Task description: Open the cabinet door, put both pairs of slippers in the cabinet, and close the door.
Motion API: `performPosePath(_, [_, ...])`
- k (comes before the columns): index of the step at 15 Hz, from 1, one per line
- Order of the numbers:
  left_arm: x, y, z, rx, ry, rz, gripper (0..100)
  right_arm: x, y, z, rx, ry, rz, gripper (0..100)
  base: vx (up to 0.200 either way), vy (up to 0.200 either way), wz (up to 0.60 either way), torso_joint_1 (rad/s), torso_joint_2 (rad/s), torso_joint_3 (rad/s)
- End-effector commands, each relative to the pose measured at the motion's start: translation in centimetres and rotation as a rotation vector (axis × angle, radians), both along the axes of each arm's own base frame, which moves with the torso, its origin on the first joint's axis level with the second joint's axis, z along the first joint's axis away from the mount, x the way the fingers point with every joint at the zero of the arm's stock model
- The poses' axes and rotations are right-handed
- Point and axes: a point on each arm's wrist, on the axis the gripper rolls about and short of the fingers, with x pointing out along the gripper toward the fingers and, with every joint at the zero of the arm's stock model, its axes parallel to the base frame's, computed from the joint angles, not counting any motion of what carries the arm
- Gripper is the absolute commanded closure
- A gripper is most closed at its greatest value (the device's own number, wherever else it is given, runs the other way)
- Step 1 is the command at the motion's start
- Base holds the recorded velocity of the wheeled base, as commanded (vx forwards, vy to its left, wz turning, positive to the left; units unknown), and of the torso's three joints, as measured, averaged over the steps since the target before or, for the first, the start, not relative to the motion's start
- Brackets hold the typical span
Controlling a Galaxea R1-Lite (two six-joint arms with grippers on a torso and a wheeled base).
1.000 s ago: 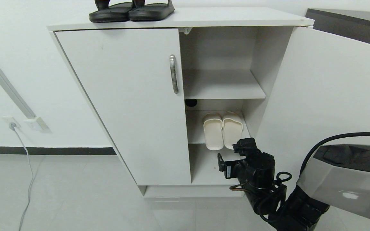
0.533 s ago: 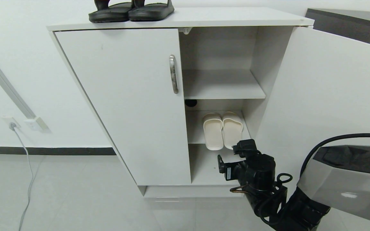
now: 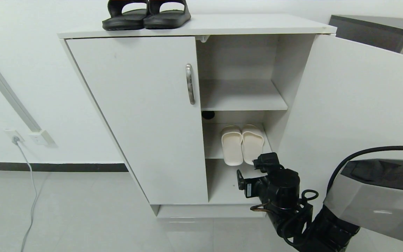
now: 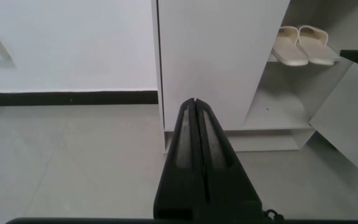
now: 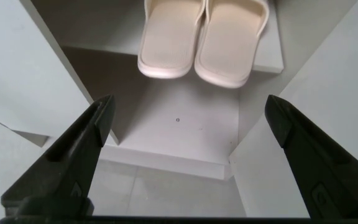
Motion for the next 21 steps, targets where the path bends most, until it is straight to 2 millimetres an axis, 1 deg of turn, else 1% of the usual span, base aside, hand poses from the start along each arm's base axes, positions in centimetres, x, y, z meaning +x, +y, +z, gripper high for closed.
performPosePath(1, [0.01, 0.0, 0.0, 0.0, 0.001, 0.0, 100, -0.01, 0.01, -0.02, 0.0, 0.0, 0.0, 0, 0.0, 0.0, 0.0, -0.002, 0.0, 0.168])
performPosePath(7, [0.01, 0.01, 0.0, 0.003, 0.001, 0.005, 100, -0.03, 0.0, 0.01, 0.003, -0.003, 0.0, 0, 0.0, 0.0, 0.0, 0.001, 0.0, 0.161])
performPosePath(15, [0.01, 0.01, 0.0, -0.005, 0.001, 0.007, 100, -0.02, 0.01, -0.02, 0.003, -0.004, 0.001, 0, 0.0, 0.0, 0.0, 0.0, 0.0, 0.0])
performPosePath(21, [0.01, 0.01, 0.0, -0.007, 0.001, 0.007, 100, -0.01, 0.01, -0.08, 0.002, -0.003, 0.001, 0, 0.0, 0.2, 0.0, 0.004, 0.0, 0.006])
